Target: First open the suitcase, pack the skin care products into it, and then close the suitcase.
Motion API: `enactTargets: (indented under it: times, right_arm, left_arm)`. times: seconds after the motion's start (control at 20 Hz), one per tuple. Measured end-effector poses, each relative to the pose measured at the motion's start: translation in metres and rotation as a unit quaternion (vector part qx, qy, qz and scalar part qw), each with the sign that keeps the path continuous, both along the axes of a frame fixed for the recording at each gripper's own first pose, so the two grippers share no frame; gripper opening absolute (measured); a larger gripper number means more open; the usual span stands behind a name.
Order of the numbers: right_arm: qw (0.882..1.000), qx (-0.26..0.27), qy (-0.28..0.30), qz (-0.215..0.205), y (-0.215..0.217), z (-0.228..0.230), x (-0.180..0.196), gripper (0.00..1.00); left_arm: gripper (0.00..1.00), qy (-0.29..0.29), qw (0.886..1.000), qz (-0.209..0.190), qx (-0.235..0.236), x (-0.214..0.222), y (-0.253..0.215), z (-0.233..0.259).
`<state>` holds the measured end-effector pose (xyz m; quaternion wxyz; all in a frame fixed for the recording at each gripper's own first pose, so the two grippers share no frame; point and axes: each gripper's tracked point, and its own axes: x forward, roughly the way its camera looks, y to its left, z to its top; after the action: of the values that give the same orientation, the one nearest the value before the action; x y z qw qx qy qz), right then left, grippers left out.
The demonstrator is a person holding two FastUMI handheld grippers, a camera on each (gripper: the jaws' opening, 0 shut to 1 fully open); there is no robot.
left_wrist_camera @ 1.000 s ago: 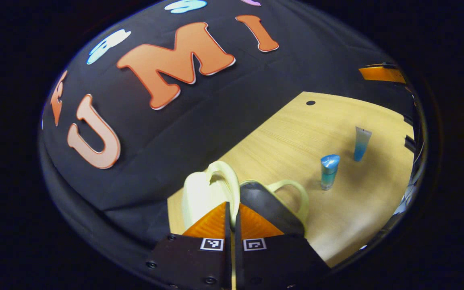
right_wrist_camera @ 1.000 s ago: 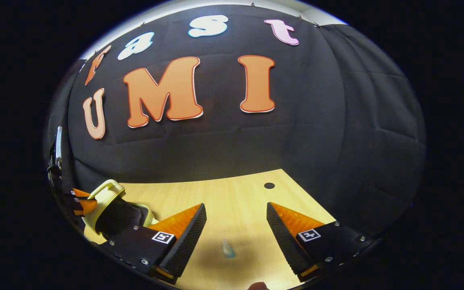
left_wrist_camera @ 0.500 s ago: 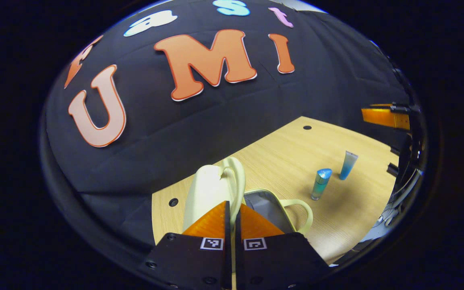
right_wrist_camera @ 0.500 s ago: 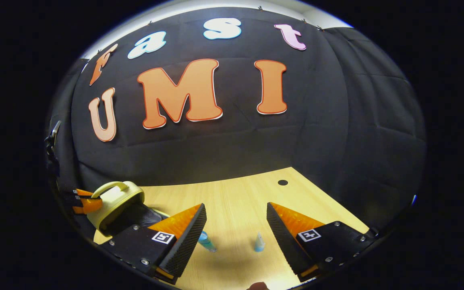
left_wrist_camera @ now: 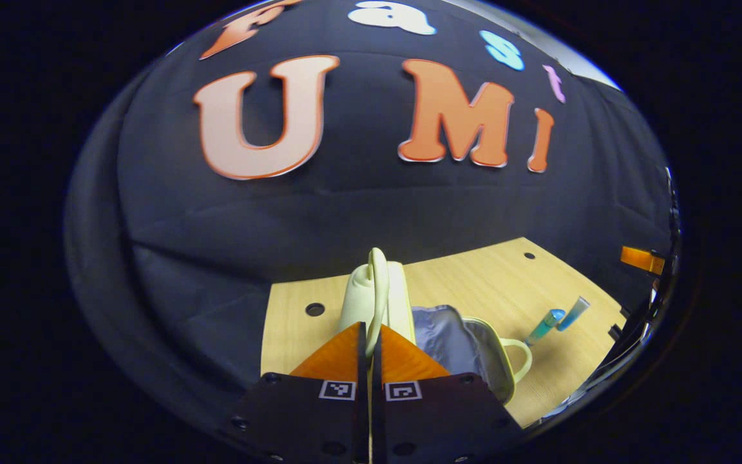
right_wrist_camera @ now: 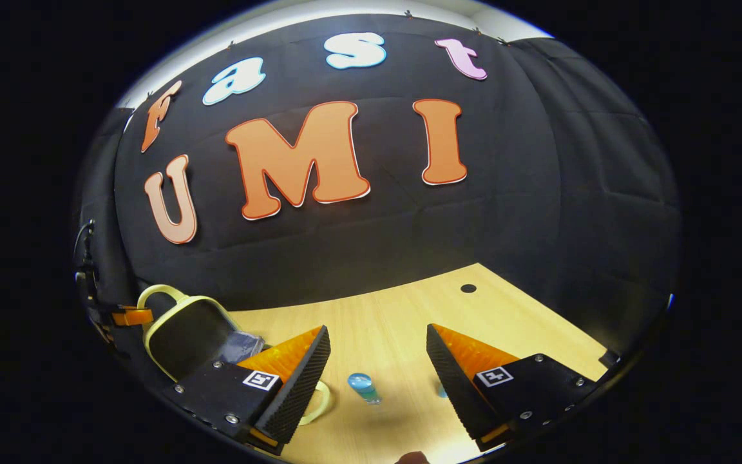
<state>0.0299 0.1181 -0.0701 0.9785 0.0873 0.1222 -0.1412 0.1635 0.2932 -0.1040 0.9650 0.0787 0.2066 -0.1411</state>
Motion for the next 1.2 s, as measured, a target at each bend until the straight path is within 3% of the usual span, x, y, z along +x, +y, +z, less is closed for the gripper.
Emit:
enactTargets:
  times: [0.25, 0.6, 1.05, 1.1, 1.15, 1.2]
  right_arm:
    - [1.0, 0.008, 0.002, 0.013, 0.024, 0.003, 0.013, 0.95]
    - [0.998, 0.054, 0.01, 0.043, 0.053, 0.0, 0.029, 0.96]
    - [0.998, 0.042, 0.044, 0.025, 0.029, -0.024, 0.006, 0.95]
    - [0.998, 0.039, 0.046, 0.023, 0.025, -0.024, 0.004, 0.95]
    - [0.998, 0.036, 0.047, 0.021, 0.022, -0.025, 0.001, 0.95]
    - [0.998, 0.032, 0.047, 0.021, 0.019, -0.024, -0.001, 0.95]
  left_arm:
    - [0.02, 0.038, 0.991, 0.079, -0.098, -0.015, 0.094, -0.036]
    - [0.02, 0.11, 0.963, 0.153, -0.193, -0.035, 0.167, -0.137]
    - [0.03, 0.164, 0.954, 0.19, -0.161, -0.01, 0.207, -0.234]
    - [0.1, 0.169, 0.953, 0.195, -0.157, -0.008, 0.207, -0.24]
    - [0.09, 0.172, 0.952, 0.206, -0.144, -0.008, 0.212, -0.242]
    - [0.21, 0.179, 0.951, 0.214, -0.132, -0.013, 0.216, -0.244]
